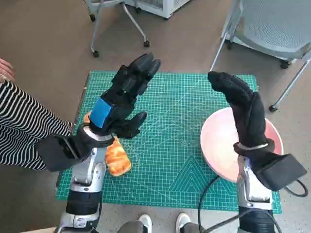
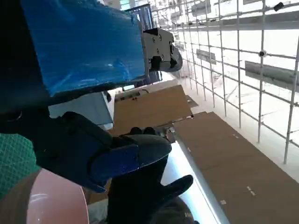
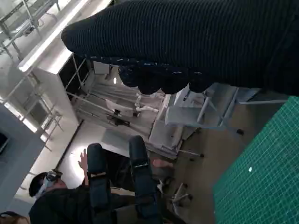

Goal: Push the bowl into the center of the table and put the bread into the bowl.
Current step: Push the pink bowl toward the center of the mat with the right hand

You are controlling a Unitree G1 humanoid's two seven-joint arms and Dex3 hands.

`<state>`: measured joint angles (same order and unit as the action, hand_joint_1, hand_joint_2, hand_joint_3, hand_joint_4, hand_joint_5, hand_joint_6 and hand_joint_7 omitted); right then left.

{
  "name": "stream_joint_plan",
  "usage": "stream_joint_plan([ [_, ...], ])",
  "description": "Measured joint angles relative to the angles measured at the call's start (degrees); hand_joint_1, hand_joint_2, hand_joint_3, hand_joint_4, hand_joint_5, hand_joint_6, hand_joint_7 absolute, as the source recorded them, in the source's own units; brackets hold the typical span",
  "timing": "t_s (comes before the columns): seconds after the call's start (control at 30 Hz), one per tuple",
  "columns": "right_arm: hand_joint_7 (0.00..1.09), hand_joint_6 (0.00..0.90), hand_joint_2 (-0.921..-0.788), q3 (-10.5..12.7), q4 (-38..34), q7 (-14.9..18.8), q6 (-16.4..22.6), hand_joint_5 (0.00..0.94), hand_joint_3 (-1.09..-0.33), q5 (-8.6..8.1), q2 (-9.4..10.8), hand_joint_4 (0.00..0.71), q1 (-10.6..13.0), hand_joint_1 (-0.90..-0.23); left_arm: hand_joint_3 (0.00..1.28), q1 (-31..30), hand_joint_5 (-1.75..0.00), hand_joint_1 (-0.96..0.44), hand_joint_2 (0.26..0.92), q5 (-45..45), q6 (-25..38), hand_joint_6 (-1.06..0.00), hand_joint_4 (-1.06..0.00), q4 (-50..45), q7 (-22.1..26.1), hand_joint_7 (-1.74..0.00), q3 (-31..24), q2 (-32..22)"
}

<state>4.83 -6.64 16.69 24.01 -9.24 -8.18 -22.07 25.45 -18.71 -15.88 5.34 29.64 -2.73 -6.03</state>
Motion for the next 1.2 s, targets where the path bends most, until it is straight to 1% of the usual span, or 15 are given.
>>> stream_joint_plan([
  [0.33,0.64,0.003,-0.921,0.7,0.6,0.0,-1.1,0.004,-0.806,-0.10,-0.5,0.191,0.2,-0.698,0.74,-0.4,-0.23,-0.47,0.736,0.0,0.0,0.00,0.00,0.0,-0.1,-0.43,0.2,0.5],
  [1.03,0.65,0.011,-0.921,1.2,2.0,-0.2,-2.8,0.007,-0.789,-0.12,-0.4,0.201,0.5,-0.708,0.71,-1.0,-0.24,-0.47,0.751,0.0,-0.1,0.00,0.00,0.0,0.0,-0.44,0.3,0.9],
  [1.07,0.65,0.018,-0.921,1.2,2.0,-0.2,-2.8,0.010,-0.780,-0.13,-0.4,0.207,0.5,-0.707,0.70,-1.0,-0.25,-0.48,0.753,0.0,-0.1,0.00,0.00,0.0,0.0,-0.45,0.3,0.9],
  [1.13,0.63,0.035,-0.921,2.0,2.1,0.1,-2.7,0.010,-0.769,-1.02,-0.7,0.211,0.8,-0.703,0.69,-1.0,-0.25,-0.48,0.755,0.0,-0.1,0.00,0.00,0.0,0.0,-0.45,0.3,1.0],
  [1.17,0.61,0.045,-0.921,2.8,2.0,0.4,-2.2,0.009,-0.764,-1.95,-1.1,0.212,1.1,-0.701,0.69,-1.0,-0.26,-0.48,0.757,0.0,-0.1,0.00,0.00,0.0,0.0,-0.45,0.4,1.0],
  [1.2,0.61,0.048,-0.921,3.5,1.9,0.7,-1.8,0.007,-0.762,-2.40,-1.4,0.210,1.3,-0.699,0.69,-1.0,-0.26,-0.48,0.757,0.0,-0.1,0.00,0.00,0.0,0.1,-0.46,0.4,1.1],
])
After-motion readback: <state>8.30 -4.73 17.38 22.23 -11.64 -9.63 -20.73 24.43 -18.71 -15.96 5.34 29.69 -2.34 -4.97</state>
